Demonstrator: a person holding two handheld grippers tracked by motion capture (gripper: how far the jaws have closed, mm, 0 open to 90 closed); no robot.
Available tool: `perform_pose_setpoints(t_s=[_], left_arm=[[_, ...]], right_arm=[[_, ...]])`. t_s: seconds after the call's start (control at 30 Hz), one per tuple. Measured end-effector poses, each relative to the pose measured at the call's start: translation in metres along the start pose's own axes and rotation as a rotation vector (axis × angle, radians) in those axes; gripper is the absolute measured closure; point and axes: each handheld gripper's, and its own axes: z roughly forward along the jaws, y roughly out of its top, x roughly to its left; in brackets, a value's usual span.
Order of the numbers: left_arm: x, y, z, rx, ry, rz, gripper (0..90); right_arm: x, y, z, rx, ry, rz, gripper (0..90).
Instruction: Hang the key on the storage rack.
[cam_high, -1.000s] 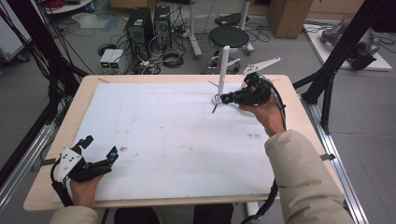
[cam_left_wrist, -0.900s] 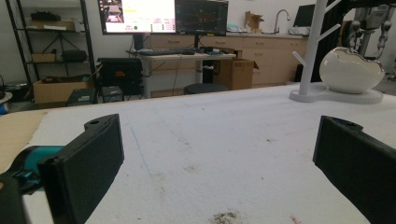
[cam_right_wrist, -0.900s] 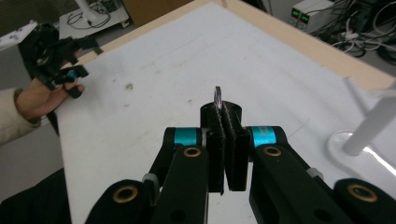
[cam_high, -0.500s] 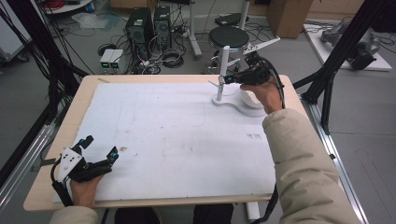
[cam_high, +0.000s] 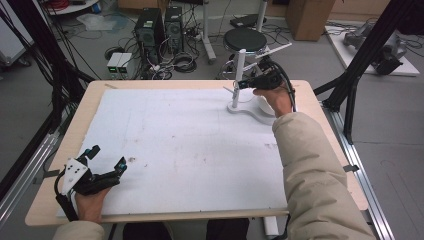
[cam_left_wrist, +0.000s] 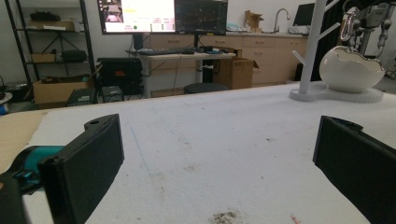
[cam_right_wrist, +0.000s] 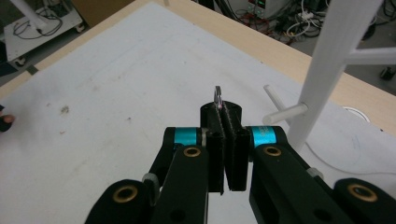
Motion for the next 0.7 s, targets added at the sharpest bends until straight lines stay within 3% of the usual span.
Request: perform_pose_setpoints(t_s=[0.33, 0.7], left_arm=[[0.000, 0.000, 0.000, -0.001, 0.000, -0.001, 2.3], [0.000, 0.000, 0.000, 0.004, 0.001, 0.003, 2.3]], right_arm=[[-0.005, -0.002, 0.005, 0.029, -0.047, 0.023, 89.0], [-0.014, -0.004, 0.011, 0.037, -0.058, 0.059, 88.9]])
